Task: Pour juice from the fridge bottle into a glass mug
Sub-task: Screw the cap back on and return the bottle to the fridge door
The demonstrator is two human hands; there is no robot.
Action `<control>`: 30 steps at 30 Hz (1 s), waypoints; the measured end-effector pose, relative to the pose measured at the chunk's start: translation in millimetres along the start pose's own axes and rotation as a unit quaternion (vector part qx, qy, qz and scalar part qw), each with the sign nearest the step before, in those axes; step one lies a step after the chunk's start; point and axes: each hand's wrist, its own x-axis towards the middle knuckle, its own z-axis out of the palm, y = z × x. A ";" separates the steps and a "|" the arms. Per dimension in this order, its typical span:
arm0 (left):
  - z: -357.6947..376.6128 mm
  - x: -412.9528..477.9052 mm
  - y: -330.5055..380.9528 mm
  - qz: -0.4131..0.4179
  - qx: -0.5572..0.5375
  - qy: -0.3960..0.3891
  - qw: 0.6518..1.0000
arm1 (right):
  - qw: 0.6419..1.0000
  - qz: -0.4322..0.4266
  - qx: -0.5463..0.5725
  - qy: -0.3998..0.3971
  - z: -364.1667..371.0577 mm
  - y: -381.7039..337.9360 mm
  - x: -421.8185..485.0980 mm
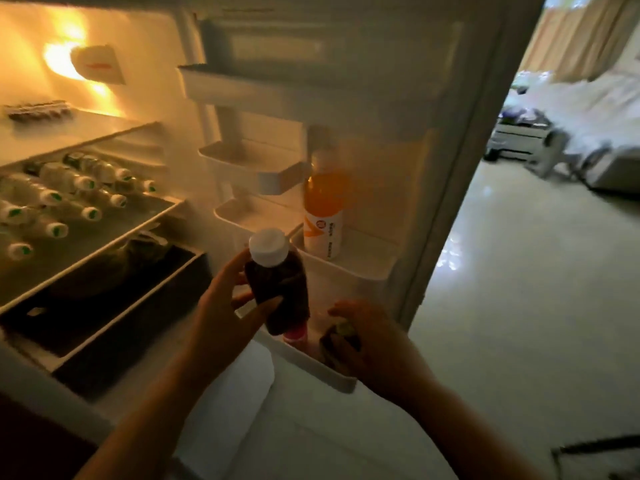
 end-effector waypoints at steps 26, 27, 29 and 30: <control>83.3 126.2 32.4 0.036 -0.097 -0.261 0.960 | 0.982 0.060 -0.147 0.099 -49.3 23.1 -45.3; 84.9 126.5 30.5 0.033 -0.094 -0.270 0.958 | 0.983 0.060 -0.146 0.096 -48.1 23.6 -45.2; 87.1 126.9 27.9 0.028 -0.088 -0.284 0.954 | 0.983 0.060 -0.144 0.096 -46.5 24.5 -44.0; 87.5 127.0 27.5 0.030 -0.079 -0.287 0.954 | 0.983 0.059 -0.144 0.098 -45.8 24.9 -43.4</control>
